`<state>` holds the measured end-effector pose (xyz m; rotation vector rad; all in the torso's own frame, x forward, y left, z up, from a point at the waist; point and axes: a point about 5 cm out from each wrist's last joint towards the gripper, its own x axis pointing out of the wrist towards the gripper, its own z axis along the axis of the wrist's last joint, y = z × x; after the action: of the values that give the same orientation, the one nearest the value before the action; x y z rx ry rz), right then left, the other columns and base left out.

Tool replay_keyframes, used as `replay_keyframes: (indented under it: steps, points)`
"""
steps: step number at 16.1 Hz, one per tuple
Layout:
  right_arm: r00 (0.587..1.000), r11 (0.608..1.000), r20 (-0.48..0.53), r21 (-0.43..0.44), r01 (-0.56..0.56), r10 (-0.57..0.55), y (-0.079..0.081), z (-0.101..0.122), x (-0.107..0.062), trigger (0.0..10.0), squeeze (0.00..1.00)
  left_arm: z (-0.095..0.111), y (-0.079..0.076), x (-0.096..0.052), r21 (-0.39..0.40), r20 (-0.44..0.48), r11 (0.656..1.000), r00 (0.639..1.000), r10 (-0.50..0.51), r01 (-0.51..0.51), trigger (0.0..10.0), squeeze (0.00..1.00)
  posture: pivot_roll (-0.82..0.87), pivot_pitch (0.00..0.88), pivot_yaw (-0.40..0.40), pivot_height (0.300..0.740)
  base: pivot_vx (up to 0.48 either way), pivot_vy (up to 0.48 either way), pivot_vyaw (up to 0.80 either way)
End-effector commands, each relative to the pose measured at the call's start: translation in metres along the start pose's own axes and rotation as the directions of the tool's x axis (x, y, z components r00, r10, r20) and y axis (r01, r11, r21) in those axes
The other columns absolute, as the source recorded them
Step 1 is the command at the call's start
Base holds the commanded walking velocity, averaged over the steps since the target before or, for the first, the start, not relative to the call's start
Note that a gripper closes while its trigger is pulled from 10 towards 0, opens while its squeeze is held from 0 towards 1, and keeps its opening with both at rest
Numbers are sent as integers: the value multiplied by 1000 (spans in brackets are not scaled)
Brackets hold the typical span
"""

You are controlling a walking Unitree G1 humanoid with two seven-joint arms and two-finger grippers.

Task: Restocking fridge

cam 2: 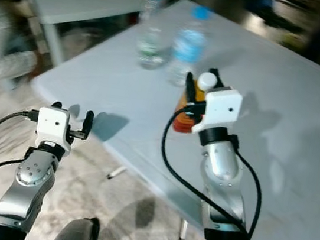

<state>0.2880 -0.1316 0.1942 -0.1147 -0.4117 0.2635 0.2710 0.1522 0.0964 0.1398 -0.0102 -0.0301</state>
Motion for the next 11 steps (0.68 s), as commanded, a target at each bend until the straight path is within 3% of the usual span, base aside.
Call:
replay_keyframes:
  steps: [1,5,10,11]
  points:
    - [999,999,-43,31,-30,31,5,-7,-3,10000,0,3,6,3,23,17,999,1000,23,-23,10000,0,76,53,-22,740,0,266,794]
    - [997,997,-41,47,-67,69,5,-8,-3,10000,0,2,9,4,23,25,999,999,39,-40,10000,0,79,54,-29,740,0,0,792]
    - [994,993,-45,68,-92,95,10,-10,-4,10000,0,0,8,2,21,21,999,999,43,-43,10000,0,82,53,-25,740,0,439,794]
    - [994,993,-43,68,-94,97,10,-10,-4,10000,0,0,9,3,22,23,999,999,44,-45,10000,0,81,53,-23,740,0,-371,794]
